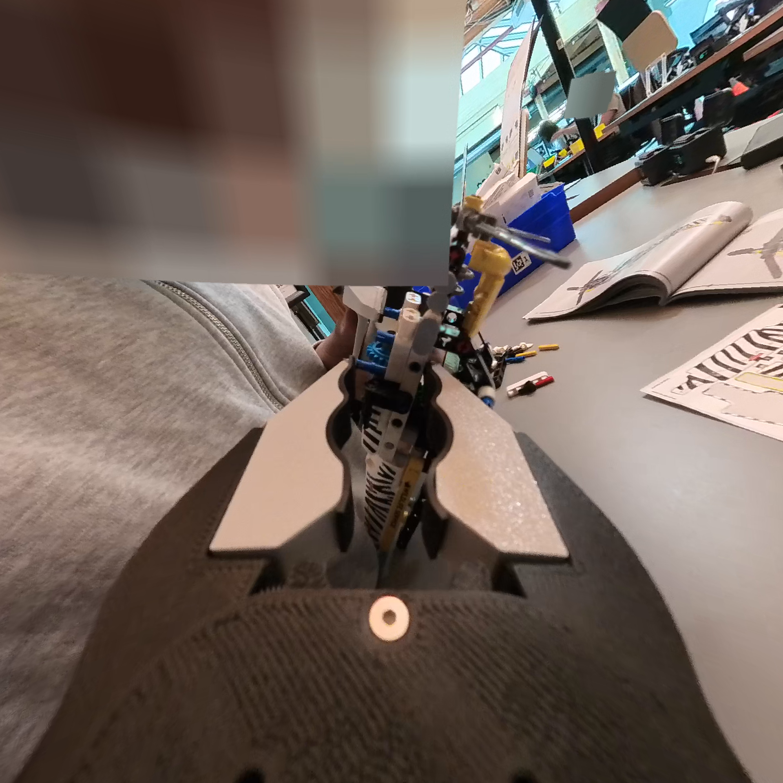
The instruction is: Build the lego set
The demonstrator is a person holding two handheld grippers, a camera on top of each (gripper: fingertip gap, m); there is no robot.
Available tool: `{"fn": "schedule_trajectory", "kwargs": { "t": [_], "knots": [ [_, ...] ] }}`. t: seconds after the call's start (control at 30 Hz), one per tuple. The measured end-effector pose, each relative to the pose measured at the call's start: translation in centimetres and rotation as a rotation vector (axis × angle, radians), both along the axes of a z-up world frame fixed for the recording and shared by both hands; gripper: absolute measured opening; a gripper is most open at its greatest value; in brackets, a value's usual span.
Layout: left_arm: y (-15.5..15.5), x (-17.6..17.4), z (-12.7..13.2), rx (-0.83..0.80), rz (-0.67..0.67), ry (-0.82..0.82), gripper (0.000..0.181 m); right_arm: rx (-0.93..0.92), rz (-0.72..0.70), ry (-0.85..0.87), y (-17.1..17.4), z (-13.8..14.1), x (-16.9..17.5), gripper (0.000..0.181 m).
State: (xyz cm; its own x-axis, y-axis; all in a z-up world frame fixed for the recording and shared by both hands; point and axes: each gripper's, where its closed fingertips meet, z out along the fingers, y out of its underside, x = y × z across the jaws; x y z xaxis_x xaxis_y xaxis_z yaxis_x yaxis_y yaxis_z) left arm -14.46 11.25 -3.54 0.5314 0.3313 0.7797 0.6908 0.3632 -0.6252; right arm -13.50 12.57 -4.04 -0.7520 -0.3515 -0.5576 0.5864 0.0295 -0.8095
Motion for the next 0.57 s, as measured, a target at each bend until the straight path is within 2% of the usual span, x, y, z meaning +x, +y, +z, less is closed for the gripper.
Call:
{"fn": "schedule_trajectory", "kwargs": {
  "t": [0.4, 0.57],
  "knots": [
    [-0.04, 0.00, 0.02, 0.031, -0.006, -0.008, 0.030, 0.008, -0.003, 0.010, -0.05, 0.01, 0.00, 0.029],
    [-0.74, -0.25, -0.42, -0.054, 0.053, 0.009, 0.039, 0.029, -0.015, 0.037, -0.36, 0.00, 0.03, 0.029]
  ]
}}
